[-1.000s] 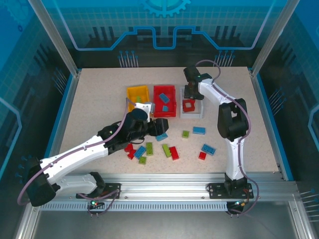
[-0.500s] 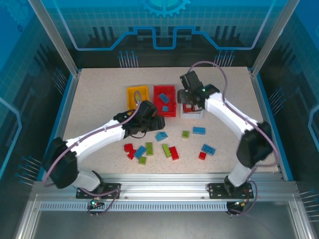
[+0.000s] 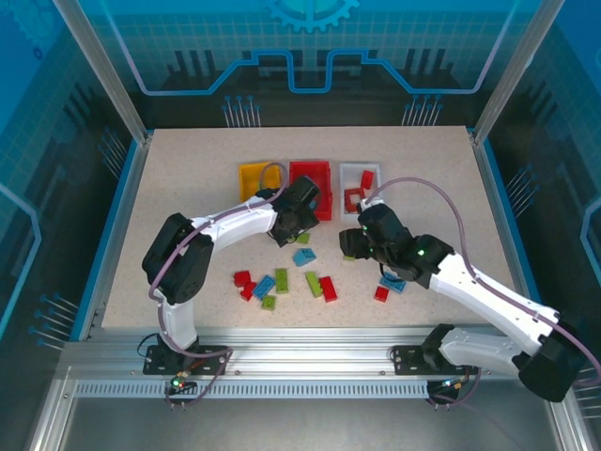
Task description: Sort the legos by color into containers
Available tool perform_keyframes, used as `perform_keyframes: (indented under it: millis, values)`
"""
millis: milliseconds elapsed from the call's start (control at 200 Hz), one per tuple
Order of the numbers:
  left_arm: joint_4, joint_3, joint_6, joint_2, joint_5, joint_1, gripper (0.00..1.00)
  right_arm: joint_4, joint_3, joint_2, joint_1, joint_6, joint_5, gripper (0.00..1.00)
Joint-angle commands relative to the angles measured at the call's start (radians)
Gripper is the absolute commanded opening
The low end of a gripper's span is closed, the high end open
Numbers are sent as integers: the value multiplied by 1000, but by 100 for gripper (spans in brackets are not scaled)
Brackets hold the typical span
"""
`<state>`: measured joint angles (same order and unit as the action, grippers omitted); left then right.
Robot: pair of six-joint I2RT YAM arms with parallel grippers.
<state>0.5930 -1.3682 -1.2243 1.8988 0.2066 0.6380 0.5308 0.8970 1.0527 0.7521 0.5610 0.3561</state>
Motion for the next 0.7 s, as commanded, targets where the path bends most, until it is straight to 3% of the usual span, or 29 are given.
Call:
perform_keyframes:
  millis: [0,485,695]
  values:
    - [19,-5,-163,19,24,-7,77,-6,-12,-26,13,22,8,63]
    - [18,-40,-351,118,53,-5,74,-9,-12,-24,14,26,8,64]
    - [169,-158,-414,194,70,-4,74,-6,-24,-38,14,34,12,64]
